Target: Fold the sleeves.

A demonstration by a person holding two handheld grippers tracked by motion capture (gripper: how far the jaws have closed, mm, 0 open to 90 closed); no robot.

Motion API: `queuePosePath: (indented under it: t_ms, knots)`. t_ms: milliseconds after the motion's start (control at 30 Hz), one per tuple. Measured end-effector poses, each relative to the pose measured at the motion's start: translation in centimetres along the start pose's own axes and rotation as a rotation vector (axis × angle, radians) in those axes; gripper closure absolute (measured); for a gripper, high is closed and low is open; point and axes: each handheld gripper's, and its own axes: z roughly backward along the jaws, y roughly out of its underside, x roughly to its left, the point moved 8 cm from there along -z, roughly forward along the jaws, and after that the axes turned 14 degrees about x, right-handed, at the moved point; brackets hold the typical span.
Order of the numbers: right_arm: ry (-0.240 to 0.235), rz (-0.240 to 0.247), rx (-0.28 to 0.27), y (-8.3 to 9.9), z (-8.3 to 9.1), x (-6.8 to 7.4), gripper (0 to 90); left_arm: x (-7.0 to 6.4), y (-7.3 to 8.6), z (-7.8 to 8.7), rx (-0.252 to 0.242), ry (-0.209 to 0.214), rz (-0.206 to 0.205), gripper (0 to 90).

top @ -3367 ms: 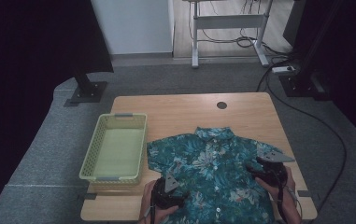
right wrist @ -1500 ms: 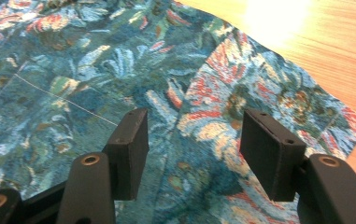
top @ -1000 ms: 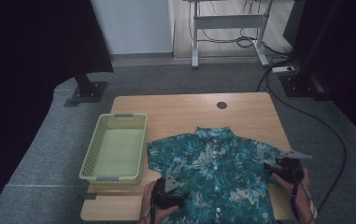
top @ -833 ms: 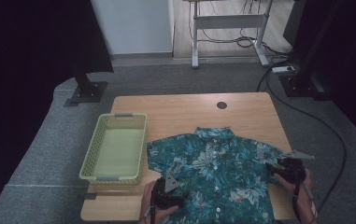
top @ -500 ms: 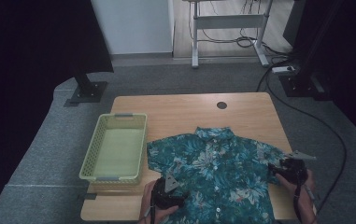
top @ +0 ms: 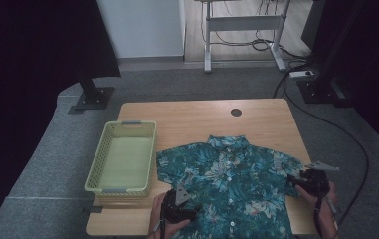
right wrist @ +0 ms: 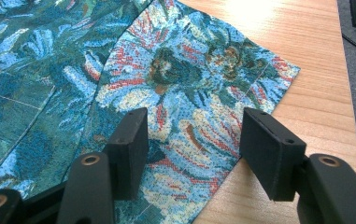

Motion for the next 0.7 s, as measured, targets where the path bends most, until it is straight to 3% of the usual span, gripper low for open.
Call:
queuePosePath:
  t_ms: [367,567,700]
  knots:
    - [0.033,-0.022,-0.001,0.17,0.03,-0.73,41.9,0.0,0.0,0.0,0.0,0.0,0.0,27.0]
    - [0.037,0.002,-0.009,0.09,0.05,-0.36,62.4,0.0,0.0,0.0,0.0,0.0,0.0,27.0]
    - [0.036,-0.008,-0.019,0.09,0.06,-0.42,72.7,0.0,0.0,0.0,0.0,0.0,0.0,27.0]
